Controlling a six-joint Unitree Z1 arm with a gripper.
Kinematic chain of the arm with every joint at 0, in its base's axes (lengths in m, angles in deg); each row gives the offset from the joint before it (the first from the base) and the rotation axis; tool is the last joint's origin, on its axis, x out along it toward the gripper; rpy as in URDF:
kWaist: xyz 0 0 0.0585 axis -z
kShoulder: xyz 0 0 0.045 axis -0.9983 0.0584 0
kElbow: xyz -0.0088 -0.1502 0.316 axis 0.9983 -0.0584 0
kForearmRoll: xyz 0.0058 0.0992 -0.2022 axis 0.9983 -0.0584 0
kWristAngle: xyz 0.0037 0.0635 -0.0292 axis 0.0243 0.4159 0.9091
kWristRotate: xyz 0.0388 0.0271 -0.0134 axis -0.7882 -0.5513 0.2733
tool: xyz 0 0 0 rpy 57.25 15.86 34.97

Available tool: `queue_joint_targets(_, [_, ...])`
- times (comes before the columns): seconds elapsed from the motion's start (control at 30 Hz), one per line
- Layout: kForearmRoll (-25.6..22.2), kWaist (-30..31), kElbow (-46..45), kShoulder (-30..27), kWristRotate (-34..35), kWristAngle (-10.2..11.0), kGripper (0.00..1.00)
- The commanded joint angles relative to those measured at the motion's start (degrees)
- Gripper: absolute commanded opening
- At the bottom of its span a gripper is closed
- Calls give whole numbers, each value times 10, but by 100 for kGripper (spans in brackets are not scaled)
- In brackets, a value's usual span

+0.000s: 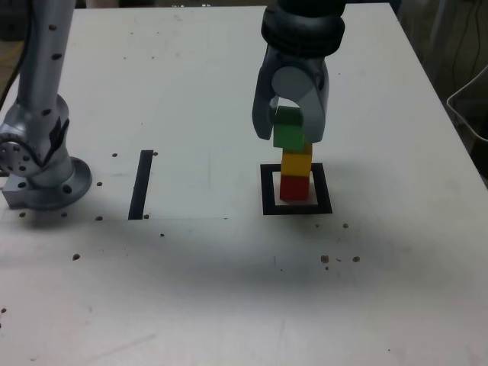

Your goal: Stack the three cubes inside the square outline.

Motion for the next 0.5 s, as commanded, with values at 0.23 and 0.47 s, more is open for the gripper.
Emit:
queue_joint_targets(0.23, [3,0,0,0,1,-4,54])
queue_joint_targets(0.47, [5,0,1,-2,1,-4,58])
